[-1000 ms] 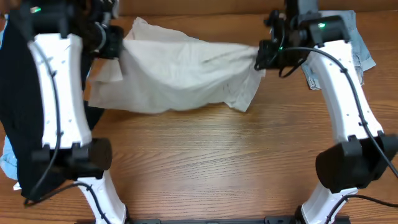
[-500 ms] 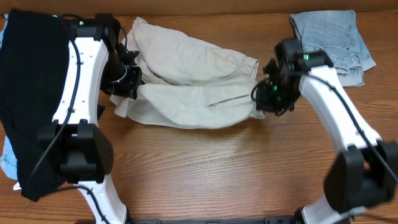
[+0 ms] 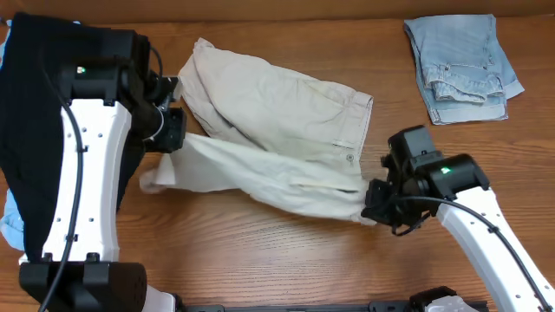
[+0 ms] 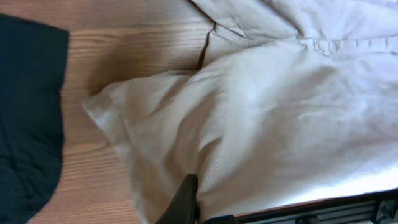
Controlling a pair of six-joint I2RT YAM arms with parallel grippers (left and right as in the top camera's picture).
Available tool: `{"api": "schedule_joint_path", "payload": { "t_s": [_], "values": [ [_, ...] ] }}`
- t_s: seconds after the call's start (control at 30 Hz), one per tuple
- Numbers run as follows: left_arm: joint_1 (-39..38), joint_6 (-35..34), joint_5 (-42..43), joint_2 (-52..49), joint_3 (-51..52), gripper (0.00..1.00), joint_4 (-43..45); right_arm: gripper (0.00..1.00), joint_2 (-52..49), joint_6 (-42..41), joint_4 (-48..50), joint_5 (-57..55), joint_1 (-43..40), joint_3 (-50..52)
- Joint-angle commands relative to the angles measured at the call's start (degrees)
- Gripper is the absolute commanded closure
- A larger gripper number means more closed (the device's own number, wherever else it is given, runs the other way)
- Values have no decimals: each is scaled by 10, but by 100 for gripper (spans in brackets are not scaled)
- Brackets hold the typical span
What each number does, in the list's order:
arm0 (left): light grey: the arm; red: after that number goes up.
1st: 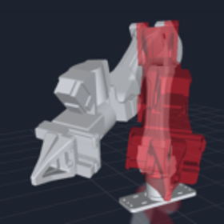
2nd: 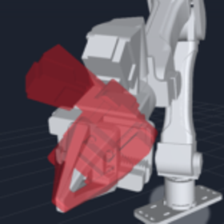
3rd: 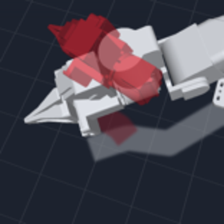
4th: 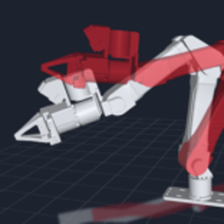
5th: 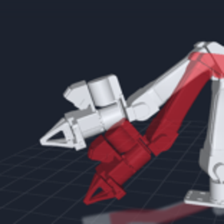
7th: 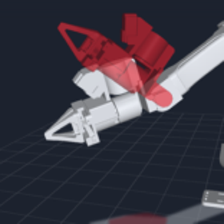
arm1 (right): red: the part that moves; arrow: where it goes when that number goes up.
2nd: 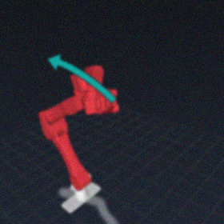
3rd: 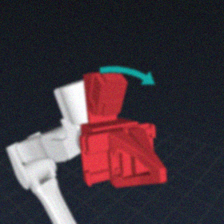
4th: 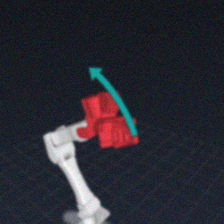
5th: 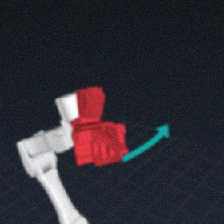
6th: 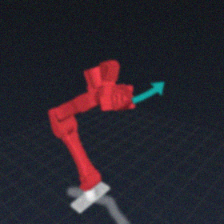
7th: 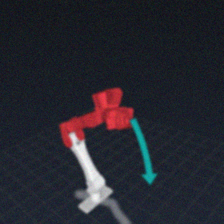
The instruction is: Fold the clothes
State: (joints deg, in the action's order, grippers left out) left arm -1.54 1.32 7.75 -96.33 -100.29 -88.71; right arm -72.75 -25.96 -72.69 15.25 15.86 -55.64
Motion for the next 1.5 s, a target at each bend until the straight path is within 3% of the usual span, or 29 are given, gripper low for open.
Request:
{"api": "schedule_joint_path", "payload": {
  "t_s": [0.0,0.27,0.5,0.67,0.97,1.0,1.07,1.1,1.17,1.3,1.47],
  "values": [
    [-8,-19,-7,-3,31,96,34,96,7,-28,10,-6,0,30],
    [-24,-31,-7,-4,47,96,264,95,7,-27,151,-40,-14,35],
    [-34,-31,-16,-11,47,96,465,83,1,-19,323,-97,-19,35],
    [-48,-28,-29,-50,47,96,540,71,-35,-8,421,-137,-19,35],
    [-59,-31,-48,-166,47,94,669,65,-169,-6,572,-164,-65,35],
    [-60,-31,-48,-176,47,87,678,64,-177,-5,583,-152,-71,35],
    [-60,-31,-48,-192,47,53,684,61,-183,9,594,-123,-83,35],
    [-60,-31,-48,-196,47,29,682,58,-183,9,593,-114,-87,35],
    [-60,-30,-48,-199,47,0,667,52,-182,24,584,-82,-96,33],
    [-55,-31,-47,-188,33,0,624,46,-183,70,553,18,-102,31],
    [-54,-30,-46,-158,-8,0,521,44,-188,85,526,55,-101,32]
  ]
}}
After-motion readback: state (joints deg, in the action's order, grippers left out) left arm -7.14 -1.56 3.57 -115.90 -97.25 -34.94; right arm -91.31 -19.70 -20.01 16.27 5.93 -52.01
